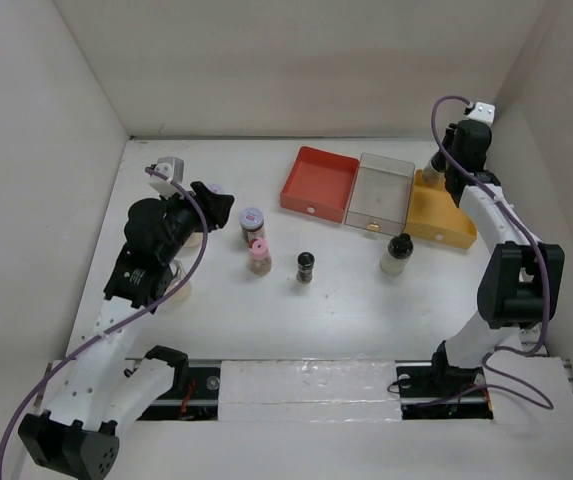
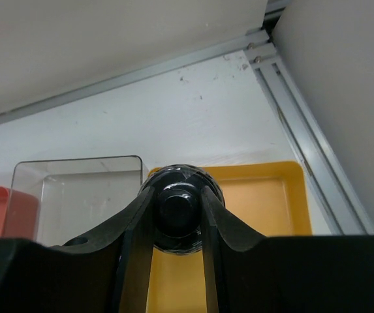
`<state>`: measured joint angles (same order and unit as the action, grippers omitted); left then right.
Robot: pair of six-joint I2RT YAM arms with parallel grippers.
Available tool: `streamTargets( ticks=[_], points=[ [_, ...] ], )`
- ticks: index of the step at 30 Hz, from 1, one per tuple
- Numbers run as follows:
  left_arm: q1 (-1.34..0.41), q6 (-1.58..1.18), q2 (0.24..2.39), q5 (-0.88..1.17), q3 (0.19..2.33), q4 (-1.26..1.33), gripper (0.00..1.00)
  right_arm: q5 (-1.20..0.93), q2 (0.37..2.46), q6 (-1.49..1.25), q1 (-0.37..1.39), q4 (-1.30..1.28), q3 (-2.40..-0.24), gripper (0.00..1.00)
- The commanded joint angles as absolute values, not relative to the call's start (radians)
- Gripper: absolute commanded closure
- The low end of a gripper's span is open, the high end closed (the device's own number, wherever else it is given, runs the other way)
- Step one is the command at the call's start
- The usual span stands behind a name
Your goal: Organize the condiment bottles
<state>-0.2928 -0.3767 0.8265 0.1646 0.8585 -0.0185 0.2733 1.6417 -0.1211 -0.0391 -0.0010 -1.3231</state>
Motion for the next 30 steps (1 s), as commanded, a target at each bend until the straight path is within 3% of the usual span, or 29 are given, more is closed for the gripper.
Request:
streamTargets(
  ticks=[1, 14, 18, 19, 22, 26, 30],
  points=[
    [-0.291, -0.385, 0.827, 0.181, 0.859, 0.038, 0.55, 0.25, 1.661, -0.14, -0.046, 0.055, -1.351, 0.85],
    [-0.291, -0.385, 0.836, 0.172, 0.859, 0.038, 0.55, 0.259, 1.798, -0.149, -0.055, 0.064, -1.381, 0.85],
    [-0.291, -0.385, 0.845, 0.172, 0.859, 0.038, 0.55, 0.259, 1.807, -0.158, -0.055, 0.064, -1.359, 0.6],
    [-0.291, -0.385, 0.845, 0.172, 0.859, 0.038, 0.55, 0.259, 1.789, -0.158, -0.055, 0.064, -1.359, 0.46],
    [-0.291, -0.385, 0.845, 0.172, 0.859, 0.038, 0.55, 0.259, 1.731, -0.158, -0.044, 0.064, -1.35, 0.33],
    [-0.291, -0.385, 0.845, 0.181, 0.859, 0.038, 0.55, 0.238, 1.594, -0.158, -0.002, 0.064, -1.301, 0.2],
    [-0.291, -0.394, 0.845, 0.192, 0.859, 0.038, 0.55, 0.19, 1.407, -0.186, 0.087, 0.055, -1.175, 0.2]
  ],
)
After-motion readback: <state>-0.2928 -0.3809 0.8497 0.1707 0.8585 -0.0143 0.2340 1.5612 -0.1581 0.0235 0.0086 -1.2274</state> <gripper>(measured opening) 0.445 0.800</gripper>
